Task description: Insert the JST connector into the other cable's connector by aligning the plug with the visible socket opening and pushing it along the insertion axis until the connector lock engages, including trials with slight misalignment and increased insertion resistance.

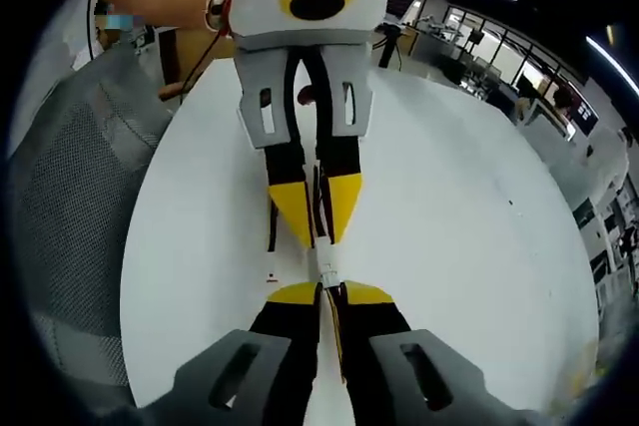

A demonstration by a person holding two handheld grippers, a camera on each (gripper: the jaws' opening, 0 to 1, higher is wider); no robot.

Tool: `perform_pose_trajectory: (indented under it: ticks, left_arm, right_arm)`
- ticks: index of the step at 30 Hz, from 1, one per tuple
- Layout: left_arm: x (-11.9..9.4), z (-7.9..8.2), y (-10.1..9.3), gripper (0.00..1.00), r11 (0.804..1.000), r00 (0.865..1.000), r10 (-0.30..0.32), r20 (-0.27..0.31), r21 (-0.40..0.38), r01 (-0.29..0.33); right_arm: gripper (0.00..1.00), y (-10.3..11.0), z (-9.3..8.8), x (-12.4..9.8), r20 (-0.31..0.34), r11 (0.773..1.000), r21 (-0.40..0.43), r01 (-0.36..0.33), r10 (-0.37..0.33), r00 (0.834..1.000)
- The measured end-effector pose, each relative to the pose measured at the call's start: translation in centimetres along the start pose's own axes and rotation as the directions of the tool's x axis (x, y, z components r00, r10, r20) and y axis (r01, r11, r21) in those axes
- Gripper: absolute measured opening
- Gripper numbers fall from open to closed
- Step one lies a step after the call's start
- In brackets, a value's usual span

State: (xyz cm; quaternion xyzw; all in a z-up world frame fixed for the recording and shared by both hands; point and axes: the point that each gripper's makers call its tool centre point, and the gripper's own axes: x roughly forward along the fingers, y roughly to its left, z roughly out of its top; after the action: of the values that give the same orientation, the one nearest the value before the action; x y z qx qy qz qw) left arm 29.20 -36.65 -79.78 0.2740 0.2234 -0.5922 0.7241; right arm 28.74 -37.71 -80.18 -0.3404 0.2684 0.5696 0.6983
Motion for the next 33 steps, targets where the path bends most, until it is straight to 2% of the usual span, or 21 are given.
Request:
perform_pose_trajectory:
  ticks: [1,18,33]
  left_arm:
    - [0.0,0.4,0.1,0.0,1.0,1.0,0.001,0.026,-0.013,0.0]
    - [0.4,0.0,0.0,0.0,1.0,0.999,-0.014,0.036,-0.012,0.015]
    - [1.6,-0.8,1.5,0.0,0.997,0.996,-0.034,0.083,-0.069,0.04]
  right_arm:
    - [0.03,0.0,0.2,0.0,0.011,1.0,0.009,-0.003,0.003,1.0]
    - [0.04,-0.1,-0.3,0.2,0.01,1.0,0.01,-0.006,0.006,1.0]
    - [0.04,-1.6,-1.2,1.1,0.042,0.999,0.034,-0.03,0.028,0.999]
